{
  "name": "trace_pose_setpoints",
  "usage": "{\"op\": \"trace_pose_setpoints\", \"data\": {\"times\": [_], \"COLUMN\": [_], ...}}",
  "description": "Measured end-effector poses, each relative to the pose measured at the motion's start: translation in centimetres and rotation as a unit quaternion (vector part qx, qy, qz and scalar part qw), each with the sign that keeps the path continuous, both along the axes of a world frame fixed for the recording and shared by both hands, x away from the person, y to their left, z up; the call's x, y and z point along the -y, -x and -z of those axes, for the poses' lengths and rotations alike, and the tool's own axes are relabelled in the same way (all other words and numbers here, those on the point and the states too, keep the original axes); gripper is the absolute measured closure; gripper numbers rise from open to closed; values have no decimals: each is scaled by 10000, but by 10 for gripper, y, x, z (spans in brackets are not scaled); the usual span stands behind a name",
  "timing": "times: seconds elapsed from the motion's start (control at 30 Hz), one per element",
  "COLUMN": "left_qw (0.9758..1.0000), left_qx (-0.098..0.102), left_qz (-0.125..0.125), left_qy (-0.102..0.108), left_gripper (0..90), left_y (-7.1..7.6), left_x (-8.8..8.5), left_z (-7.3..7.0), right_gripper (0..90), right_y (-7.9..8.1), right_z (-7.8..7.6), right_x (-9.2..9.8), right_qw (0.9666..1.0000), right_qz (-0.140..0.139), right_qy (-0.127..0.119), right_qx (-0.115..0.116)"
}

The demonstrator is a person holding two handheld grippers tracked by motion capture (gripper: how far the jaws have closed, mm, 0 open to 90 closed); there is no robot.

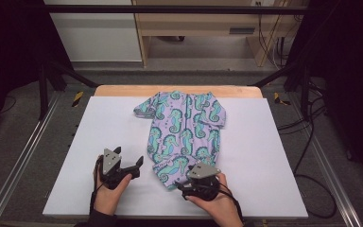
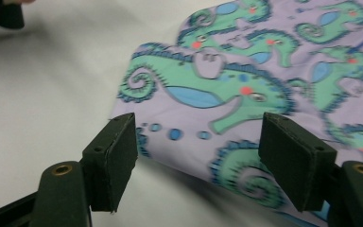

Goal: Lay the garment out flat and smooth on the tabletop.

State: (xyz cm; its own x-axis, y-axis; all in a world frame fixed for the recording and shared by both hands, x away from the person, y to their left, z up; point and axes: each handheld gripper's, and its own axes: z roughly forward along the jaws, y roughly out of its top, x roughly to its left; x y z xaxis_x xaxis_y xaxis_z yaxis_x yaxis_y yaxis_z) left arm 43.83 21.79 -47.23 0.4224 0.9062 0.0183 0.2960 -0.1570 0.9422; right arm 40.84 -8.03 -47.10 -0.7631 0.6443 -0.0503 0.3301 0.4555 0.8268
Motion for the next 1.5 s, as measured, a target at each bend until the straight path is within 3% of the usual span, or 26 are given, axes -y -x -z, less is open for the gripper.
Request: {"op": "trace_pose_setpoints", "data": {"times": [0.33, 0.5, 0.63, 0.7, 0.8, 0.9, 1.17, 1.5], "left_qw": [10000, 9999, 9999, 9999, 9999, 9999, 9999, 9998], "left_qx": [-55, -79, -89, -91, -100, -108, -133, -176], "left_qz": [27, 72, 79, 78, 70, 62, 52, 87], "left_qy": [45, 29, 25, 41, 44, 62, 54, 8], "left_gripper": [115, 124, 129, 131, 134, 137, 142, 148], "left_y": [-1, -1, -1, -1, -1, -2, -2, -2], "left_x": [-1, 1, 1, 0, 0, -1, -1, 1], "left_z": [1, 1, 1, 1, 1, 1, 2, 3], "right_gripper": [261, 285, 427, 583, 744, 841, 851, 861], "right_y": [8, 3, -3, -5, -7, -9, -11, -8], "right_z": [12, 16, 14, 14, 11, 5, -15, -42], "right_x": [-43, -51, -53, -52, -49, -42, -13, 29], "right_qw": [9973, 9966, 9963, 9960, 9969, 9985, 9999, 9993], "right_qz": [-215, -115, -46, -58, -93, -118, 7, 316], "right_qy": [691, 816, 857, 889, 785, 540, 74, -220], "right_qx": [80, 9, 47, 62, 8, -40, -88, 28]}}
